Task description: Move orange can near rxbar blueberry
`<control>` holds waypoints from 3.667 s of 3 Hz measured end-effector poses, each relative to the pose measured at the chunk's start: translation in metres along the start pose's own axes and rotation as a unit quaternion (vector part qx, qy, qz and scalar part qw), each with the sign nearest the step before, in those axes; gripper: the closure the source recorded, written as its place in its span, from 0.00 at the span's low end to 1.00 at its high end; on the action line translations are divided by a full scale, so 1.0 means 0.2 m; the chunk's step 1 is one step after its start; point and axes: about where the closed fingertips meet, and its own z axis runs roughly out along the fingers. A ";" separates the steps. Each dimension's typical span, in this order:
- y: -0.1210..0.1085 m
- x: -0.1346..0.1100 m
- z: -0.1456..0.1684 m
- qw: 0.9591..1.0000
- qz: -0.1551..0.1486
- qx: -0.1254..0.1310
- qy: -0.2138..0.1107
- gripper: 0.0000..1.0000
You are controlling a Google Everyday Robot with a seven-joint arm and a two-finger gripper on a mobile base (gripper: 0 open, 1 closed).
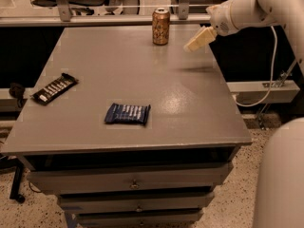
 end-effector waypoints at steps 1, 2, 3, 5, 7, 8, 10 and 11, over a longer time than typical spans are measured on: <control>-0.11 -0.03 0.22 0.998 0.038 0.005 -0.040 0.00; -0.16 -0.11 0.40 0.993 0.081 0.001 -0.082 0.00; -0.15 -0.23 0.51 0.988 0.105 -0.010 -0.116 0.00; -0.03 -0.32 0.70 0.982 0.146 -0.055 -0.106 0.18; 0.06 -0.36 0.69 0.979 0.161 -0.092 -0.089 0.64; 0.11 -0.41 0.56 0.977 0.148 -0.118 -0.102 0.88; 0.42 -0.43 0.20 0.965 0.082 -0.220 -0.117 1.00; 0.62 -0.45 0.02 0.956 0.035 -0.259 -0.133 1.00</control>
Offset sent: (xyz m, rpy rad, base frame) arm 0.1262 0.0581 -0.0039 0.3658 0.0230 -0.0570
